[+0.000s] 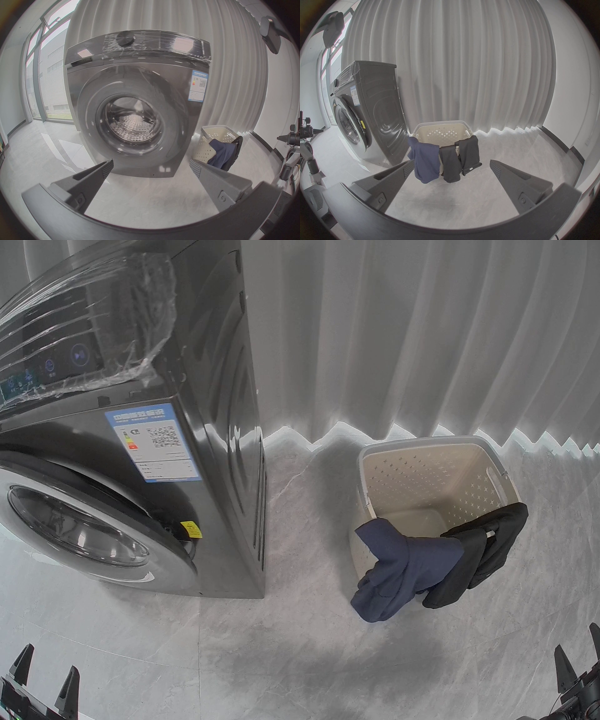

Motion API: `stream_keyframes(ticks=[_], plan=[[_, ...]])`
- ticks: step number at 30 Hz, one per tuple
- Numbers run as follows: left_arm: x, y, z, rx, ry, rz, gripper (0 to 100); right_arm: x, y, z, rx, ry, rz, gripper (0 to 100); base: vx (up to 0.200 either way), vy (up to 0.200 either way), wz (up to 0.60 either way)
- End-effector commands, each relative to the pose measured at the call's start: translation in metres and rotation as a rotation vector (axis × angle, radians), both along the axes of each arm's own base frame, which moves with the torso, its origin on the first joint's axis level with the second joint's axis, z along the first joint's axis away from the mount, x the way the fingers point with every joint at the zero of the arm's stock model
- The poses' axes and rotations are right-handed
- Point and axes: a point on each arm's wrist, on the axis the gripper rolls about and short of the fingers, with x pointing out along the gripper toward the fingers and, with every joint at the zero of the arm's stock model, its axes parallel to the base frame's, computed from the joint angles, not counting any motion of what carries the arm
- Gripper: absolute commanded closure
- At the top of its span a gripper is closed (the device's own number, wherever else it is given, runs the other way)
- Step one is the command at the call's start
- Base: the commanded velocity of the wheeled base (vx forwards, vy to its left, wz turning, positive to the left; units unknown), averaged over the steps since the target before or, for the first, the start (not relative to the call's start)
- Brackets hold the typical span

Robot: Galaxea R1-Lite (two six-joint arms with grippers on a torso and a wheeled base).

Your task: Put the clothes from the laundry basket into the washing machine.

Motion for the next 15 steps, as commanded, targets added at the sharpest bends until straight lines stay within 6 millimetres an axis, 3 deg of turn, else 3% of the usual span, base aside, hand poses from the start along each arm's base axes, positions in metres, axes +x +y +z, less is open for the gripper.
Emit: stream_keyframes(ticks=[1,15], plan=[[0.0,0.0,-0.005,0.0,0.003,0.0,0,0.0005,0.0,-0.0051,0.0,0.008,0.0,0,0.0,0.2,0.0],[0.0002,0.0,-0.0052,0.0,0.003,0.0,0,0.0005,0.0,-0.0051,-0.002,0.008,0.0,0,0.0,0.2,0.0]])
